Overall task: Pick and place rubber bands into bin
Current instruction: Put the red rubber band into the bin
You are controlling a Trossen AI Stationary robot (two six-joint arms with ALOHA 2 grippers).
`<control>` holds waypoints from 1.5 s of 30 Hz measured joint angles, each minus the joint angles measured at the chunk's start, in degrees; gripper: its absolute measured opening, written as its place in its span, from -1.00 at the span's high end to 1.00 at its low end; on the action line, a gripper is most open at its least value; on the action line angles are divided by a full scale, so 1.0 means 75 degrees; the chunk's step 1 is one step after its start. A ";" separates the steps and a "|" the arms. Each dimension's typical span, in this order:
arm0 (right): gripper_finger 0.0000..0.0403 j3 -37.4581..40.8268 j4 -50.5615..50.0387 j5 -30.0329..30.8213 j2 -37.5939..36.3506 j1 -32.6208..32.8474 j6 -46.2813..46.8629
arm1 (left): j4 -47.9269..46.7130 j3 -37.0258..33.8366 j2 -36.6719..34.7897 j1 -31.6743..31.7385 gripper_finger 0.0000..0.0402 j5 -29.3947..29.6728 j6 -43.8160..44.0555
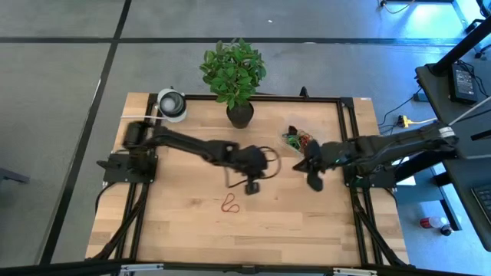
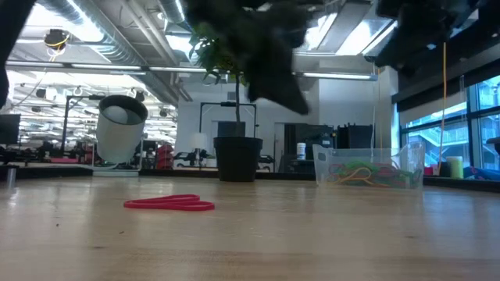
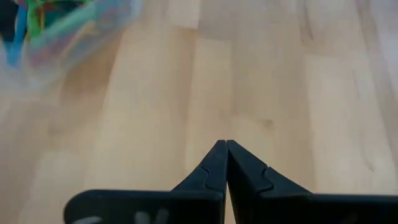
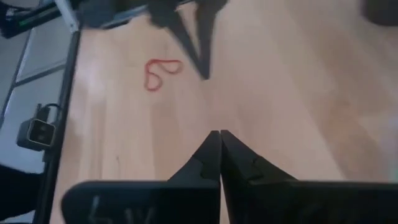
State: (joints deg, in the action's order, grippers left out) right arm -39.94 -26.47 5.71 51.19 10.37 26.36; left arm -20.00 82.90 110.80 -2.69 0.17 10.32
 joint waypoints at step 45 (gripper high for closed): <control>0.92 -0.5826 0.1792 0.0408 1.0140 0.0424 -0.1471 | 0.4404 -0.8621 -0.7880 -0.1646 0.99 0.2143 -0.0040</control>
State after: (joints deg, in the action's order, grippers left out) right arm -83.64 -13.03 8.77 127.24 13.55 15.33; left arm 13.03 18.25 51.70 -15.04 16.24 10.01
